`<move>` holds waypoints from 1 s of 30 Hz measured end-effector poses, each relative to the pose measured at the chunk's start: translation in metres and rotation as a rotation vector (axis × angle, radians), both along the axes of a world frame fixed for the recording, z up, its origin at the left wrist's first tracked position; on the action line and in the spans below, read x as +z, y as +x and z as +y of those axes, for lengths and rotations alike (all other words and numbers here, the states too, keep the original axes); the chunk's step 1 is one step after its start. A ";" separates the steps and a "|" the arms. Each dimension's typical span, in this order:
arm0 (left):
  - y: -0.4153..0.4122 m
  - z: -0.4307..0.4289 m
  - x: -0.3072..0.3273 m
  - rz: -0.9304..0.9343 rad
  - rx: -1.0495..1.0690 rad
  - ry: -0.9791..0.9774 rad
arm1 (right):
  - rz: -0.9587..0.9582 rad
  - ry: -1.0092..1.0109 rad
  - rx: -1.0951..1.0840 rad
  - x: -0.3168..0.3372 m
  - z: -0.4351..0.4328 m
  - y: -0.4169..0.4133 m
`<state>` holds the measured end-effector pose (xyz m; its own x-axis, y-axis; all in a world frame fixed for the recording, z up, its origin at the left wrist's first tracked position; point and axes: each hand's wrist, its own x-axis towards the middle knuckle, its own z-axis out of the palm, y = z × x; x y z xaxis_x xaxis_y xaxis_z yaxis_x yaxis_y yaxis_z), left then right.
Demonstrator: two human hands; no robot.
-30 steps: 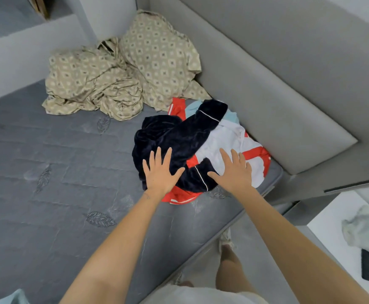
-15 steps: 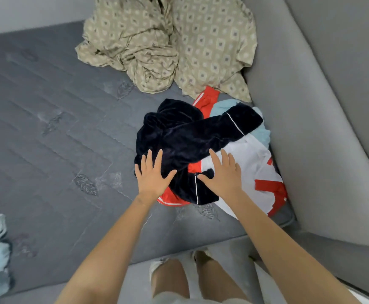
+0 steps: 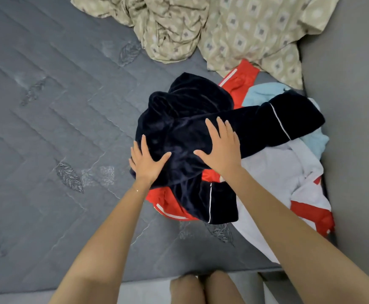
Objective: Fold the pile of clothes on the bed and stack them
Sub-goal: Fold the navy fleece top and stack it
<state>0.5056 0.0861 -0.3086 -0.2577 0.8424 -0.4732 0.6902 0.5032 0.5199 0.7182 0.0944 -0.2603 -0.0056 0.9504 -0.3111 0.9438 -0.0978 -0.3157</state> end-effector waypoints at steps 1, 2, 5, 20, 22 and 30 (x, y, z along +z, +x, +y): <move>-0.002 0.005 -0.011 -0.013 0.045 0.010 | -0.008 0.011 0.003 -0.010 0.006 0.000; -0.004 0.009 -0.021 -0.040 0.106 0.022 | -0.017 0.007 0.004 -0.019 0.012 0.001; -0.009 0.016 -0.047 -0.106 0.219 0.021 | 0.003 -0.070 -0.047 -0.043 0.025 -0.001; 0.005 -0.009 0.053 -0.457 0.351 0.362 | 0.328 0.059 -0.148 0.038 0.008 -0.030; 0.001 -0.014 0.092 -0.491 0.357 0.428 | 0.442 0.066 -0.197 0.071 0.004 -0.037; -0.057 -0.063 0.239 -0.486 0.305 0.616 | 0.560 0.176 -0.154 0.196 -0.042 -0.103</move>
<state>0.4485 0.0227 -0.0693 -0.4026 0.9128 -0.0688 0.1982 0.1603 0.9670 0.6153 0.0522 -0.0639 0.0187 0.9902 -0.1382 0.6083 -0.1209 -0.7844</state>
